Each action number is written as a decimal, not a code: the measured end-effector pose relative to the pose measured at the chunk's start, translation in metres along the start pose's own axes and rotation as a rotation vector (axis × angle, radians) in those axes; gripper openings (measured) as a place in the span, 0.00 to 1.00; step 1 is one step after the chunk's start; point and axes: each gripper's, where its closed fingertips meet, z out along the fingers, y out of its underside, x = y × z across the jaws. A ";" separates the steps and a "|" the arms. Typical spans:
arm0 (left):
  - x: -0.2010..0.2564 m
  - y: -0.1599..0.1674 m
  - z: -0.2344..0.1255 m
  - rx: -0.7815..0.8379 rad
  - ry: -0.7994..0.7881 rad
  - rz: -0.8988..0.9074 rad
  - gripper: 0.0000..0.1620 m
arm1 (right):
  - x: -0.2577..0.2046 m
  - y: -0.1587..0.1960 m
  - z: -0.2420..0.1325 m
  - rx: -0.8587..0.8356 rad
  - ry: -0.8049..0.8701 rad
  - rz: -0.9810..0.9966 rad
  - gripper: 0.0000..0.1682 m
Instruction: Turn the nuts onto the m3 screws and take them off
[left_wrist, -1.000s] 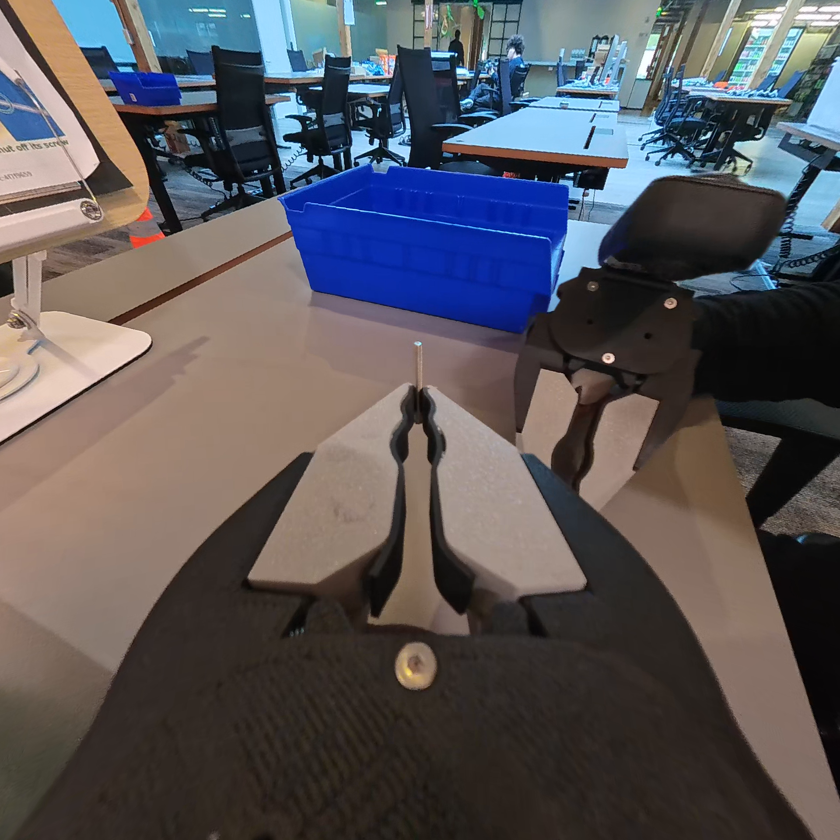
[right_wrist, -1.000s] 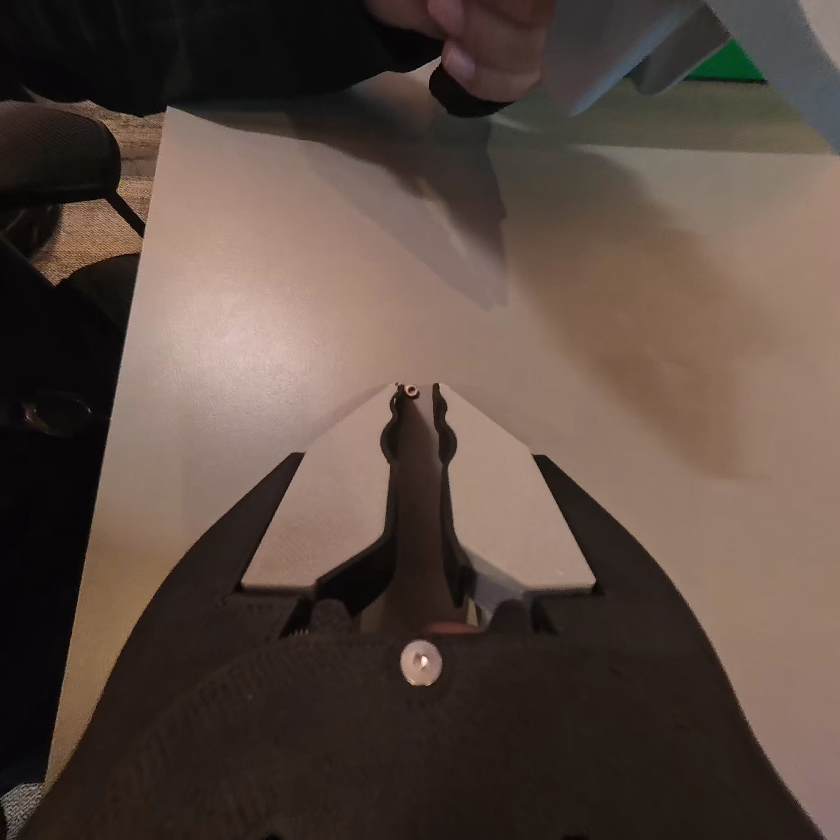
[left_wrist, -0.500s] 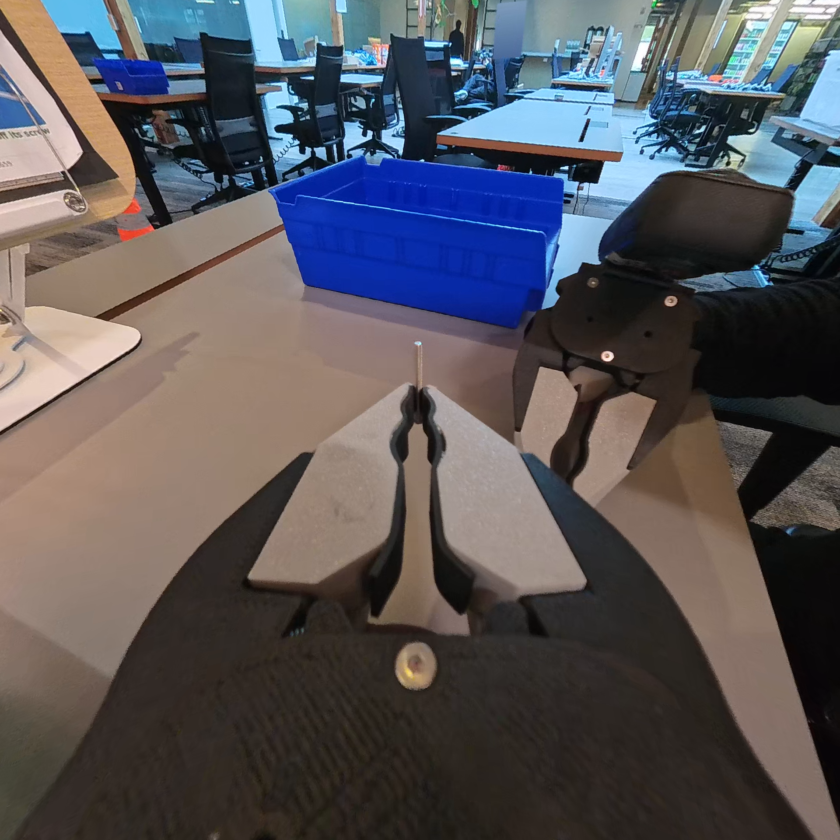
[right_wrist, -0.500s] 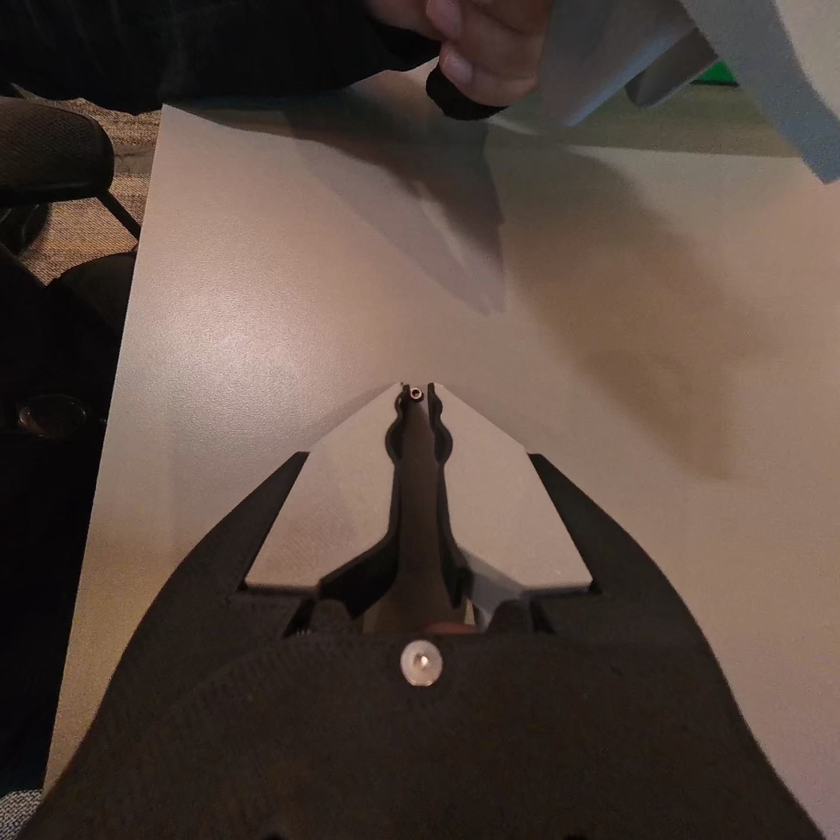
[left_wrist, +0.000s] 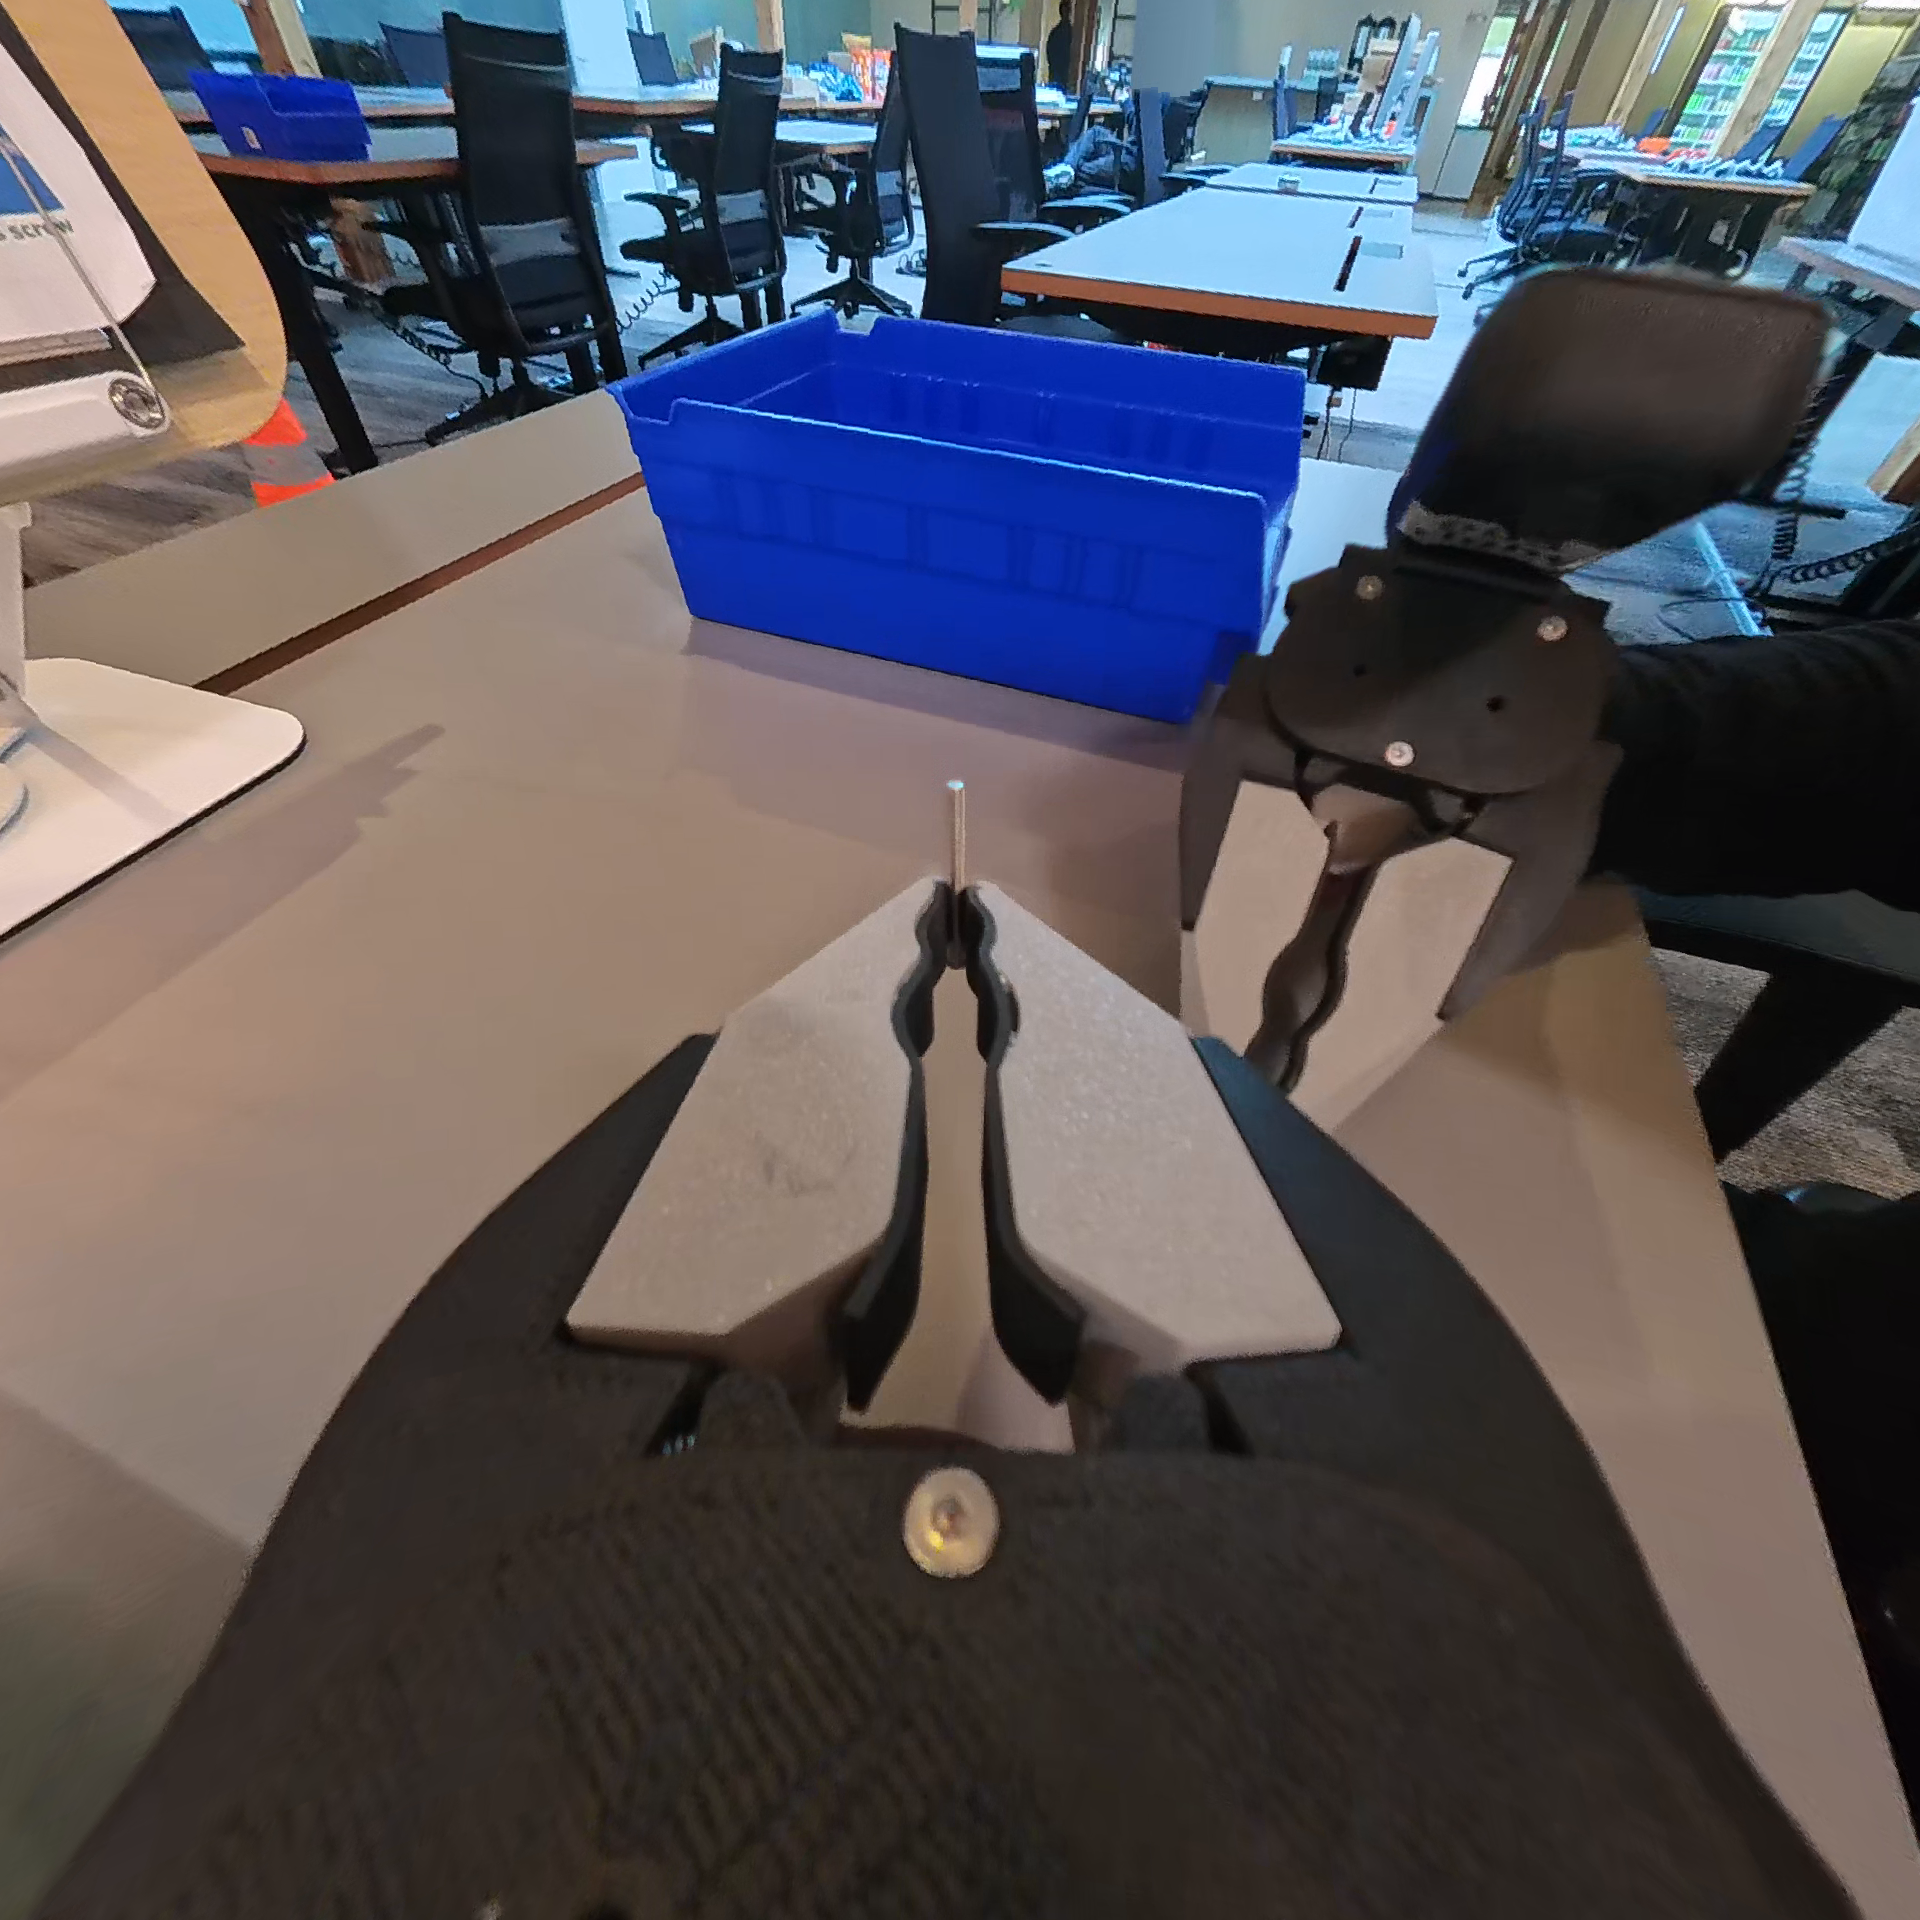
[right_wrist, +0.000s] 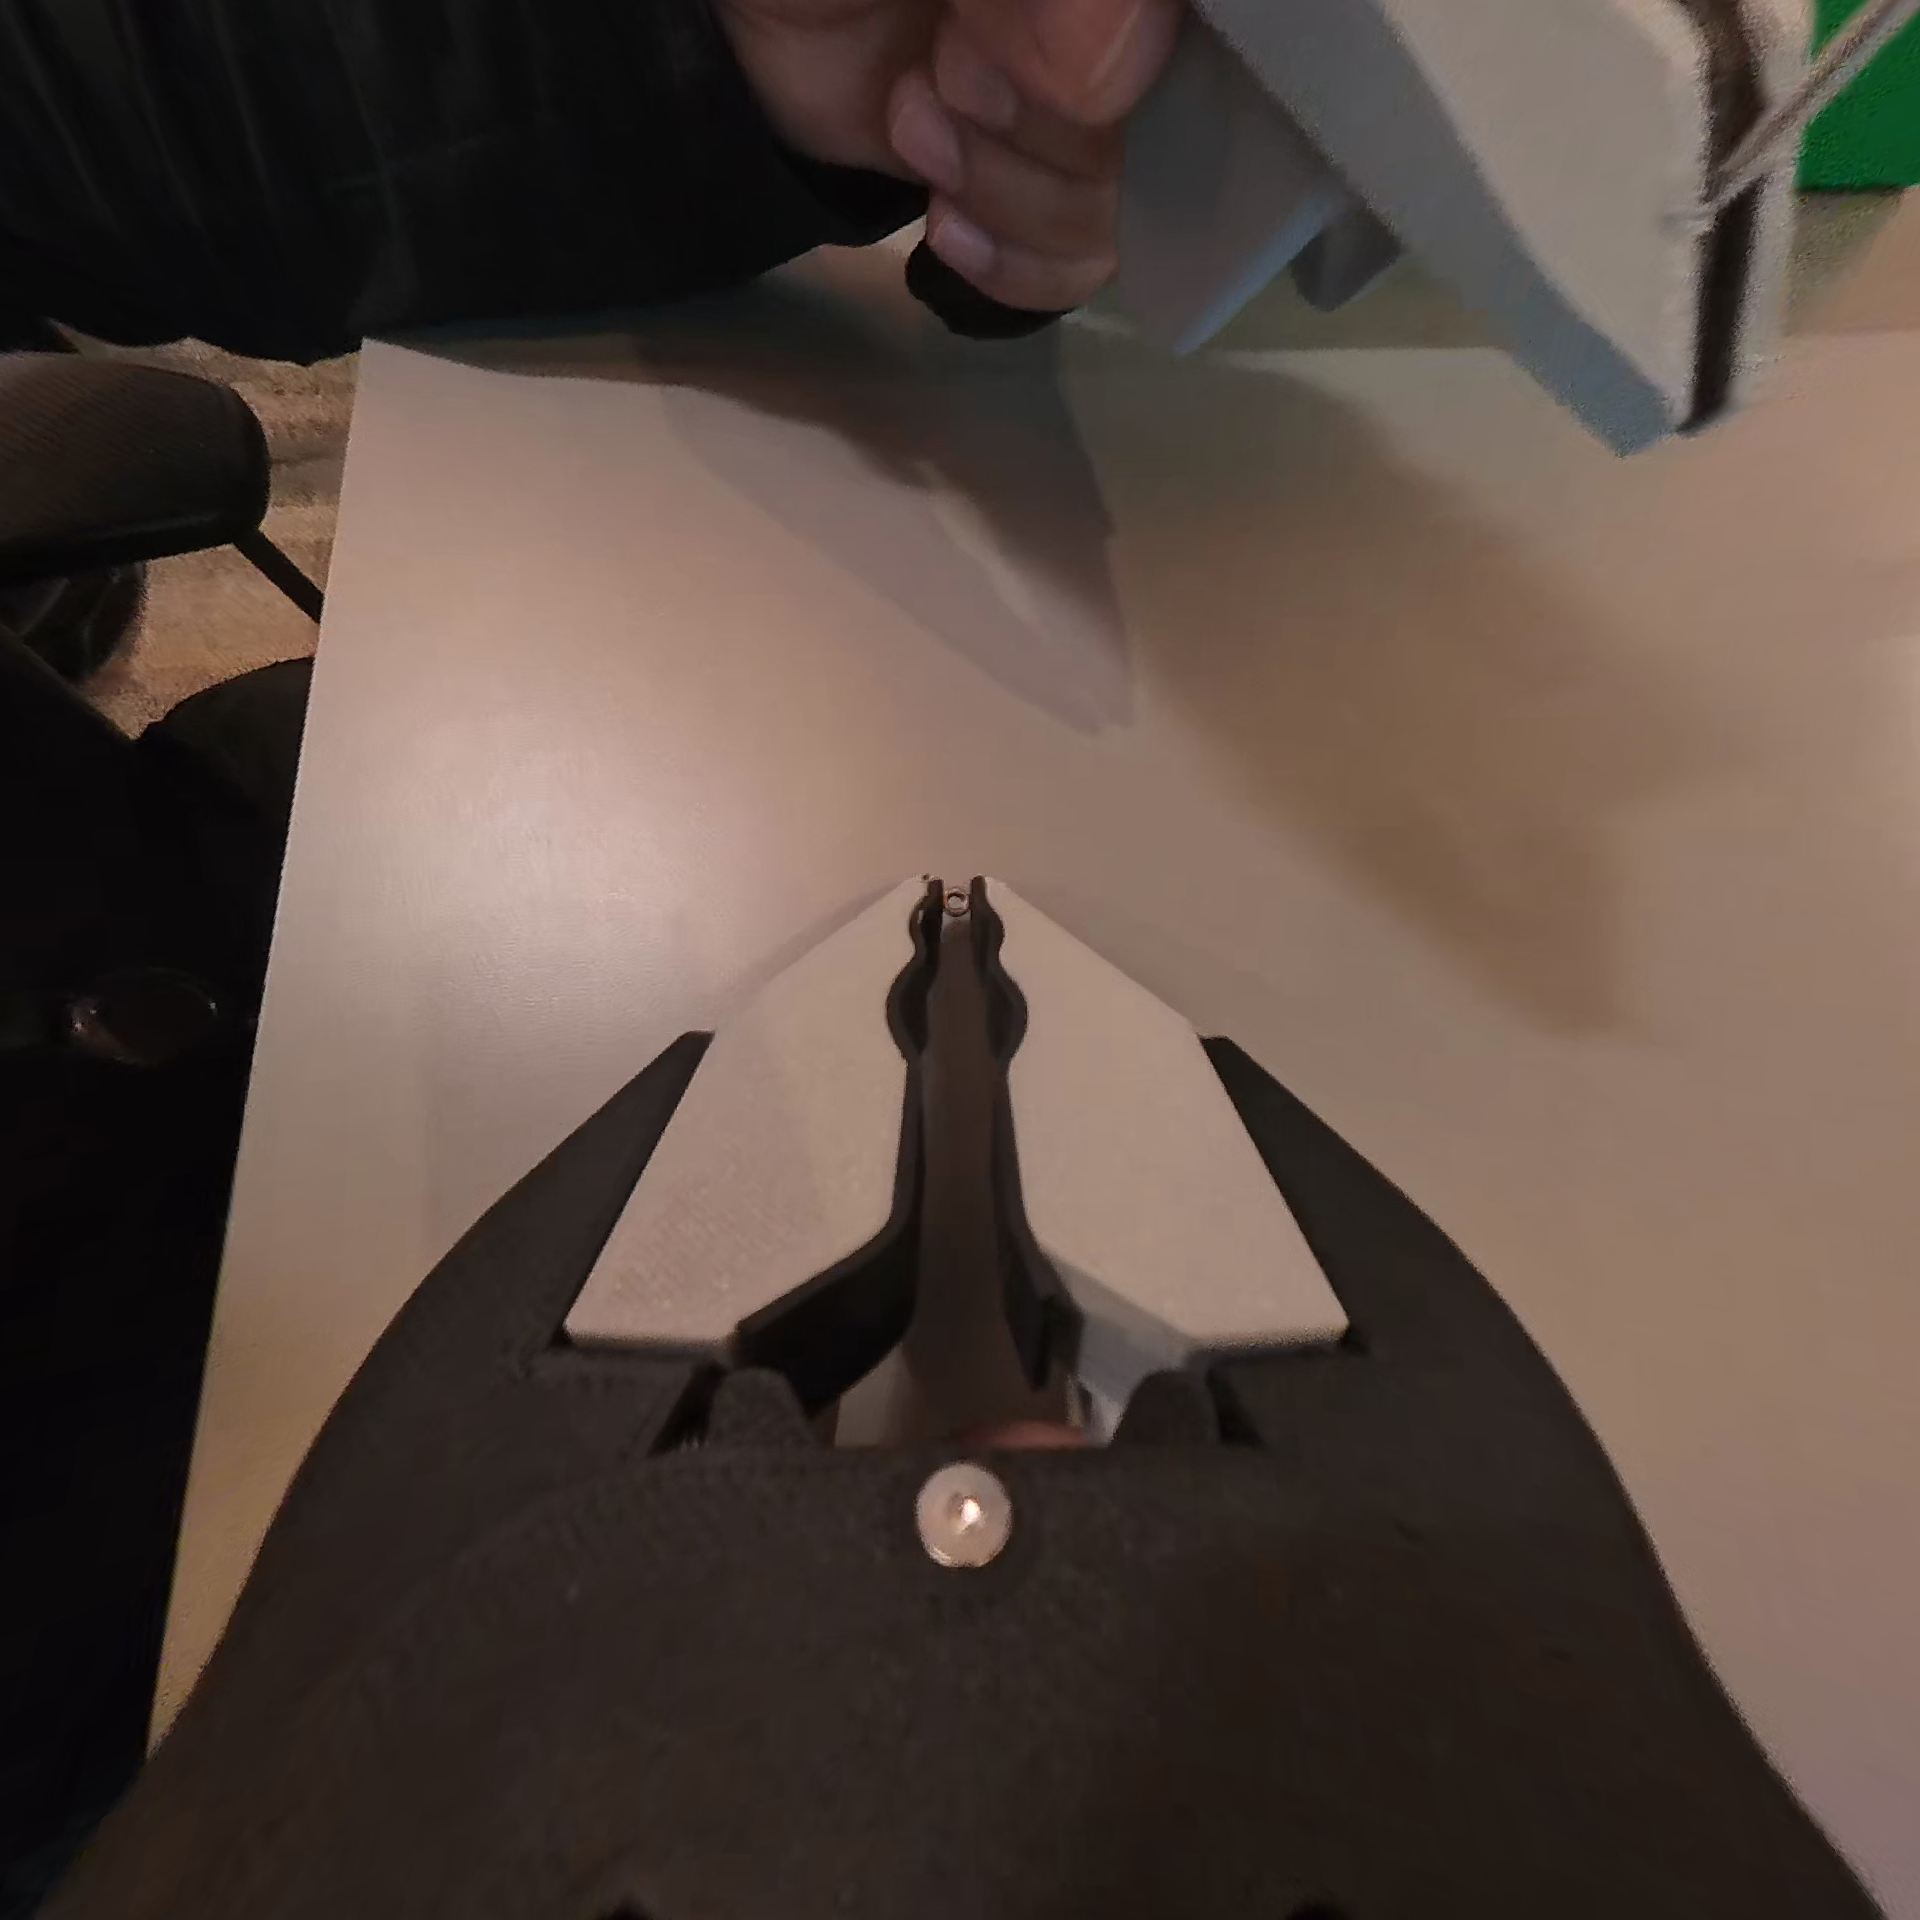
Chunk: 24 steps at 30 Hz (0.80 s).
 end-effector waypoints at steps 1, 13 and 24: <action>0.001 0.001 0.001 -0.006 0.006 -0.003 0.00 | 0.003 0.000 -0.002 0.003 0.010 0.004 0.01; 0.023 0.015 0.012 -0.072 0.100 0.030 0.00 | 0.025 -0.041 -0.060 0.224 0.037 0.077 0.01; 0.056 0.010 0.022 -0.021 0.200 0.100 0.00 | 0.032 -0.076 -0.105 0.330 -0.039 0.084 0.01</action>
